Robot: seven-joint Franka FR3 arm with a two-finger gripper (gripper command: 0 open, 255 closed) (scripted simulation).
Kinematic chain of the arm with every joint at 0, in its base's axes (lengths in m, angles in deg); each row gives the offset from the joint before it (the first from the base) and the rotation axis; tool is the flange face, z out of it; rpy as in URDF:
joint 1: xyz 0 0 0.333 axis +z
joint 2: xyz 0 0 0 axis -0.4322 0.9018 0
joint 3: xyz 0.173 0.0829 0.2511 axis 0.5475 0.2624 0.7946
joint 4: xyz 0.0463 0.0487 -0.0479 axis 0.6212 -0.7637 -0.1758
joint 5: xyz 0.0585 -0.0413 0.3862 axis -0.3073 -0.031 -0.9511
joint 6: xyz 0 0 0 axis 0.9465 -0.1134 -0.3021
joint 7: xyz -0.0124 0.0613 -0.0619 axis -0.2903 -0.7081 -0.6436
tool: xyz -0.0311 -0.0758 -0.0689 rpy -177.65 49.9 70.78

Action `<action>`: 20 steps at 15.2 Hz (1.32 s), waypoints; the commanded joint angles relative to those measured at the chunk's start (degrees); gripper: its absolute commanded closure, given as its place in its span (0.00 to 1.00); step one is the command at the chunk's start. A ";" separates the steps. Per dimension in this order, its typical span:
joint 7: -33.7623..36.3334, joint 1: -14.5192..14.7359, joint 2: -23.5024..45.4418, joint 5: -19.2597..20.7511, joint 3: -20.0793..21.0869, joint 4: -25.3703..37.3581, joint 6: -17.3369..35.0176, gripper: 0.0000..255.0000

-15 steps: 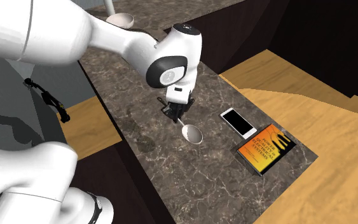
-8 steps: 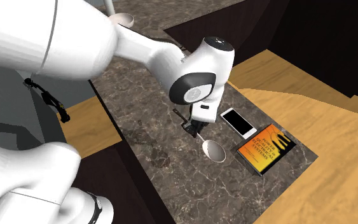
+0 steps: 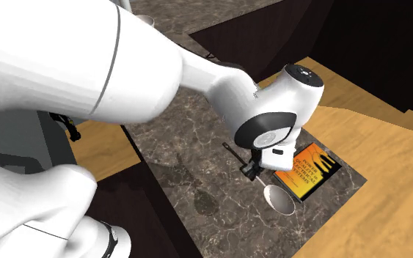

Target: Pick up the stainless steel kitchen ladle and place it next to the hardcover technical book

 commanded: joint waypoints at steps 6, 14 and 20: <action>-2.93 -3.32 8.47 6.91 -3.72 7.67 -0.77 1.00; 0.01 -2.53 13.01 10.78 -4.64 5.84 4.50 1.00; 2.49 -1.60 16.79 14.14 -5.86 5.04 8.20 1.00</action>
